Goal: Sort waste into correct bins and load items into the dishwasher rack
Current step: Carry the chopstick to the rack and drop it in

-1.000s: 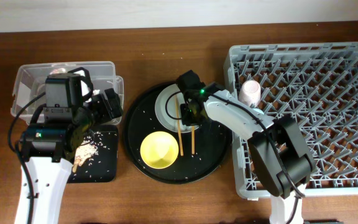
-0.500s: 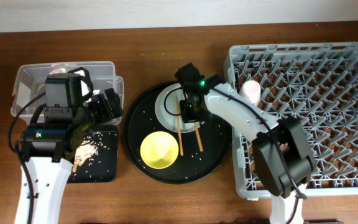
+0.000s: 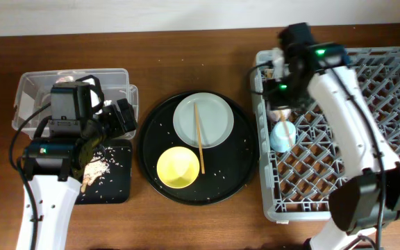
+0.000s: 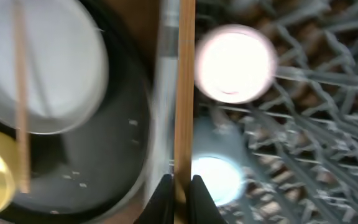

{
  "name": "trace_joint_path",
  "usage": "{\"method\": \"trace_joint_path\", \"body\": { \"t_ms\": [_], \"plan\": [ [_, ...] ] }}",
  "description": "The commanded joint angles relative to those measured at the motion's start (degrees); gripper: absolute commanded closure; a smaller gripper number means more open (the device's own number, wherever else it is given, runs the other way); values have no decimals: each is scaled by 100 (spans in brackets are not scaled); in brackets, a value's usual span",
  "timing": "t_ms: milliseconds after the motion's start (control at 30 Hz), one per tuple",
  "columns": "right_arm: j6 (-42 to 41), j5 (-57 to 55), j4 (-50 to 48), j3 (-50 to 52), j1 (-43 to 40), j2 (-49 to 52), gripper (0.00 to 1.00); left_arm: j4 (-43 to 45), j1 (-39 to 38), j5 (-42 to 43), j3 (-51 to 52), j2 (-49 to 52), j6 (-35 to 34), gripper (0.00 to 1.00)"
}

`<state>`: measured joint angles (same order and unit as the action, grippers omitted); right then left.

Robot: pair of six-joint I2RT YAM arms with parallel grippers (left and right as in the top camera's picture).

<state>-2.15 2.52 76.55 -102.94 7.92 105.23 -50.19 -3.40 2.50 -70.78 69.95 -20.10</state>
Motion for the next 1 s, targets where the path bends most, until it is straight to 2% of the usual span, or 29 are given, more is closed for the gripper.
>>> {"method": "trace_joint_path", "body": {
  "t_ms": [0, 333, 800, 967],
  "plan": [
    [494, -267, -4, 125, -522, 13, 96, -4, 20, -81, -20, -55, 66, 0],
    [966, -323, -455, 181, -1202, 55, 96, -4, 20, -81, -20, -55, 66, 0],
    [1093, -352, -566, 186, -1257, 723, 95, -4, 20, -81, -20, -55, 68, 0],
    [1091, -776, -643, 186, -1259, 883, 95, -4, 20, -83, -20, -55, 66, 0]
  ]
}}
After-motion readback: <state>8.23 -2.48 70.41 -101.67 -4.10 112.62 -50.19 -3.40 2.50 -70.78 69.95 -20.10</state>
